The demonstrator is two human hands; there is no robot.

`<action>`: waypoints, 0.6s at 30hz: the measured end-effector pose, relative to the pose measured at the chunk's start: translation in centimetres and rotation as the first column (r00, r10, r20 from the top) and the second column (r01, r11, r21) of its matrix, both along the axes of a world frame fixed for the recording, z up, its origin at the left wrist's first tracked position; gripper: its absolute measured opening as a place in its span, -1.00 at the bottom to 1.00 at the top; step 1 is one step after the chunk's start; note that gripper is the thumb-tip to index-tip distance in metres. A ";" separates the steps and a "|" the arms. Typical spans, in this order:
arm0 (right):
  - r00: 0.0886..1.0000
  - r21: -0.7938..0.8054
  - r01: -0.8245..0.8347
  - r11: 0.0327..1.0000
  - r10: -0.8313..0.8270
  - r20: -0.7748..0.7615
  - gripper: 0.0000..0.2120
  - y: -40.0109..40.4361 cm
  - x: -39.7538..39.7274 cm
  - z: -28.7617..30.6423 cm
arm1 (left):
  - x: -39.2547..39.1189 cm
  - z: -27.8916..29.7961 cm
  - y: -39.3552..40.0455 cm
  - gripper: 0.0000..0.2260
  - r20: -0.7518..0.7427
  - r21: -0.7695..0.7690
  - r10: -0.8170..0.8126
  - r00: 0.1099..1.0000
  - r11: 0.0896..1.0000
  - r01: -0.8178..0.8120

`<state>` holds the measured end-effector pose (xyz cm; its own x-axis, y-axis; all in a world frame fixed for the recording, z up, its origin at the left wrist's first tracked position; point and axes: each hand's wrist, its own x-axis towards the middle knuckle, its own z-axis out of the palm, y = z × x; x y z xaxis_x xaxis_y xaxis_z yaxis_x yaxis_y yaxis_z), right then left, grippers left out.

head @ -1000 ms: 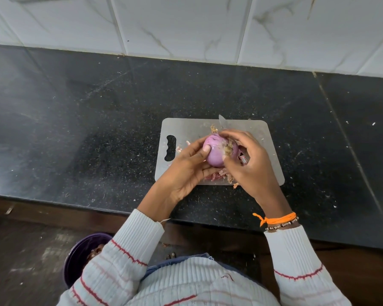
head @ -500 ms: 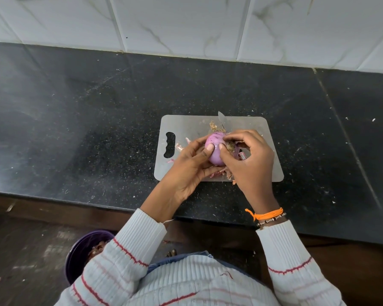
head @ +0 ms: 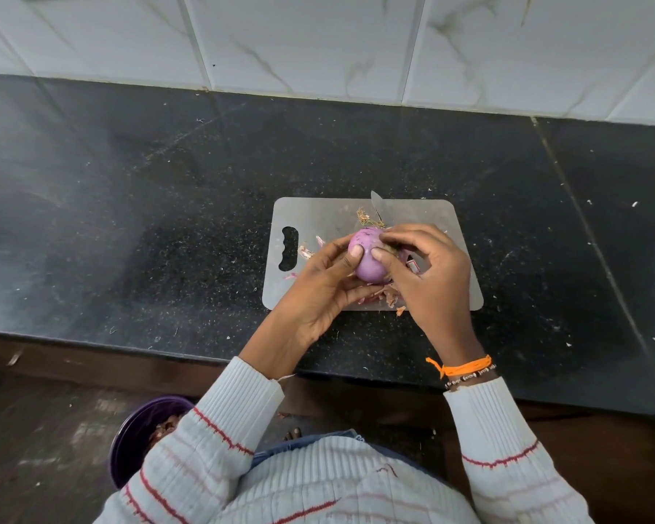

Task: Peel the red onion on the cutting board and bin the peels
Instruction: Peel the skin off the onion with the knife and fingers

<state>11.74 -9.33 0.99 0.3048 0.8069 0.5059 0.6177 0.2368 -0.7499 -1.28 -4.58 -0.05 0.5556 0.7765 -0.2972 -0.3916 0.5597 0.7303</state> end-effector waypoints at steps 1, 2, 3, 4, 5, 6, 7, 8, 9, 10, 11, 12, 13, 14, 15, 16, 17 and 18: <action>1.000 0.005 0.000 1.000 0.000 0.013 -0.85 0.0 0.0 -0.1 | 0.0 0.0 0.0 -0.56 -0.003 0.001 0.004 1.000 1.000 -0.004; 1.000 0.014 0.004 1.000 -0.004 0.022 -0.84 0.0 0.0 -0.2 | 0.0 0.0 0.0 -0.57 -0.009 0.003 0.008 1.000 1.000 -0.008; 1.000 0.023 0.009 1.000 -0.010 0.026 -0.85 0.0 0.1 -0.2 | 0.0 0.0 0.0 -0.58 -0.015 0.009 0.011 1.000 1.000 -0.011; 1.000 0.031 0.013 0.999 -0.014 0.025 -0.86 0.1 0.2 -0.1 | -0.1 0.0 0.0 -0.58 -0.020 0.019 0.013 1.000 1.000 -0.012; 1.000 0.035 0.013 0.999 -0.014 0.015 -0.88 0.1 0.3 -0.1 | -0.1 0.1 0.0 -0.58 -0.021 0.031 0.011 1.000 0.999 -0.011; 1.000 0.036 0.011 0.999 -0.011 -0.001 -0.91 0.1 0.3 -0.1 | -0.2 0.1 0.1 -0.58 -0.017 0.039 0.007 1.000 0.999 -0.007; 1.000 0.034 0.010 0.999 -0.009 -0.015 -0.93 0.1 0.3 -0.1 | -0.3 0.1 0.1 -0.60 -0.008 0.041 0.004 1.000 0.999 -0.003; 1.000 0.033 0.017 0.999 -0.016 -0.022 -0.94 0.2 0.2 -0.1 | -0.3 0.1 0.1 -0.65 0.002 0.039 0.001 1.000 0.999 -0.001; 0.999 0.034 0.034 0.999 -0.033 -0.022 -0.94 0.2 0.2 -0.1 | -0.4 0.1 0.2 -0.69 0.013 0.037 -0.002 1.000 0.999 0.002; 0.998 0.037 0.061 0.997 -0.060 -0.022 -0.94 0.2 0.1 -0.1 | -0.4 0.2 0.2 -0.71 0.024 0.034 -0.006 1.000 0.999 0.005; 0.996 0.039 0.089 0.995 -0.088 -0.030 -0.94 0.2 0.0 -0.1 | -0.4 0.2 0.1 -0.71 0.036 0.031 -0.007 0.999 0.999 0.006; 0.993 0.036 0.111 0.993 -0.110 -0.048 -0.95 0.2 -0.1 -0.1 | -0.4 0.3 0.1 -0.71 0.051 0.027 -0.004 0.999 1.000 0.003; 0.990 0.032 0.122 0.992 -0.119 -0.074 -0.95 0.2 -0.3 -0.1 | -0.3 0.3 0.1 -0.71 0.063 0.025 0.002 0.998 1.000 -0.004; 0.988 0.029 0.123 0.992 -0.120 -0.097 -0.95 0.2 -0.5 -0.1 | -0.3 0.3 0.1 -0.71 0.070 0.027 0.010 0.997 1.000 -0.012; 0.988 0.027 0.121 0.992 -0.117 -0.105 -0.96 0.3 -0.8 -0.1 | -0.2 0.3 0.1 -0.71 0.073 0.031 0.018 0.997 0.999 -0.021; 0.988 0.026 0.122 0.992 -0.119 -0.096 -0.94 0.3 -1.0 -0.1 | -0.2 0.3 0.1 -0.71 0.076 0.033 0.027 0.997 0.999 -0.029; 0.990 0.027 0.123 0.992 -0.121 -0.078 -0.92 0.3 -1.2 -0.2 | -0.1 0.3 0.1 -0.72 0.080 0.033 0.034 0.996 0.999 -0.037; 0.990 0.032 0.126 0.991 -0.124 -0.066 -0.91 0.4 -1.3 -0.2 | -0.1 0.3 0.1 -0.73 0.083 0.034 0.040 0.996 0.999 -0.043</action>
<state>10.40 -8.98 0.81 0.4350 0.7419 0.5102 0.5950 0.1884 -0.7813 -1.42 -4.52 0.23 0.5444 0.8085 -0.2233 -0.4734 0.5160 0.7139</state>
